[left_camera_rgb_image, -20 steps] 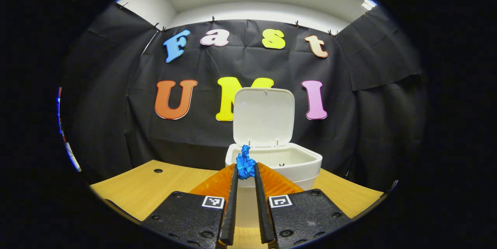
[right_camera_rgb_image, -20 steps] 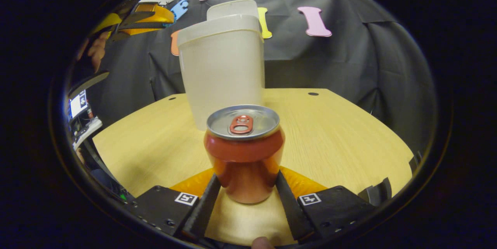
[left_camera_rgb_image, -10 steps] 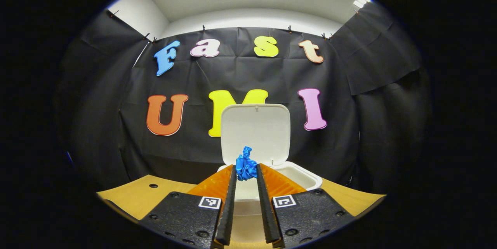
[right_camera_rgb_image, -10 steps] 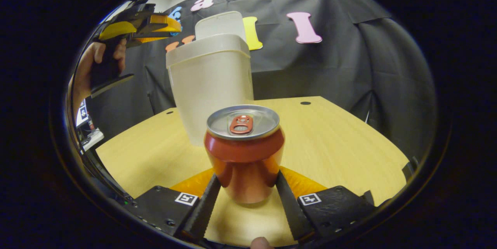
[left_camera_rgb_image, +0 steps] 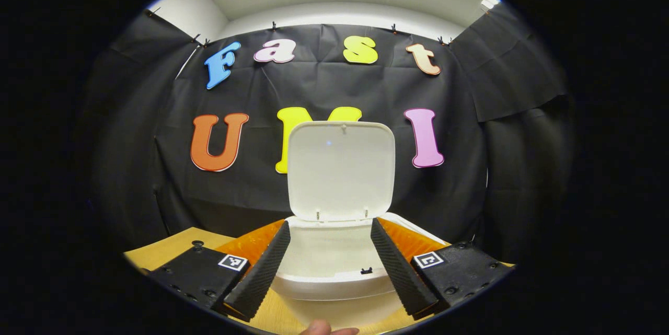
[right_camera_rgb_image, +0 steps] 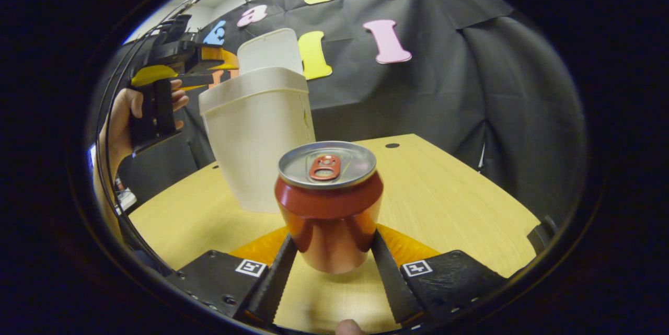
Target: Press the lid of the desktop garbage bin to open it, pick up the crumpled paper on the desktop and throw it into the bin, then pick up the pop can on the desktop and drop it into the bin, and finally close the garbage bin lid.
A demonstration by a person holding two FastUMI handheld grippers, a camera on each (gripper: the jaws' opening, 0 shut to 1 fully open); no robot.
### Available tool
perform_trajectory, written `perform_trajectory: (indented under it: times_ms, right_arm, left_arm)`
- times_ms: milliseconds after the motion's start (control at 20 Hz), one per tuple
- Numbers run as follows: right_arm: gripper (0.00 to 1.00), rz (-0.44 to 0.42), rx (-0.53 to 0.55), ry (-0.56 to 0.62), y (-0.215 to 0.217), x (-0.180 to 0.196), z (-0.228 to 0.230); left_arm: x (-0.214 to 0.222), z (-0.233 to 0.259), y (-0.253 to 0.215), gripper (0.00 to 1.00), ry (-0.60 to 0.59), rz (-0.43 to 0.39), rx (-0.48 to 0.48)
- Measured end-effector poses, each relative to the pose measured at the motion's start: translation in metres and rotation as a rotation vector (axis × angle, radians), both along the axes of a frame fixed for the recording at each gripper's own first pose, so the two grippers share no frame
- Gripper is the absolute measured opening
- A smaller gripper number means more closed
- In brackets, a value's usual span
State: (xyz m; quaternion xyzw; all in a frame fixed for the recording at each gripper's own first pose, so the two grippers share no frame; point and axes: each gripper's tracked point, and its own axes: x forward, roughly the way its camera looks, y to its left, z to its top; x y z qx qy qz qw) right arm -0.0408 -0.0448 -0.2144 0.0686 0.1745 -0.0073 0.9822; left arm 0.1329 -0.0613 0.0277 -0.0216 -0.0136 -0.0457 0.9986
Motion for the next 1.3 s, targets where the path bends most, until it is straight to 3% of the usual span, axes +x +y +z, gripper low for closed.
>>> perform_trajectory:
  times_ms: [300, 900, 1300]
  right_arm:
    - [0.8, -0.003, -0.017, -0.016, -0.003, 0.0, 0.011]
    - [0.79, 0.035, -0.074, -0.14, 0.009, 0.013, 0.086]
    - [0.8, 0.088, -0.145, -0.269, 0.027, 0.047, 0.184]
  left_arm:
    - [-0.015, 0.001, 0.007, 0.98, 0.001, -0.008, -0.019]
    - [-0.066, -0.021, 0.062, 0.99, 0.044, 0.03, -0.035]
    - [-0.088, -0.047, 0.082, 0.99, 0.074, 0.022, -0.034]
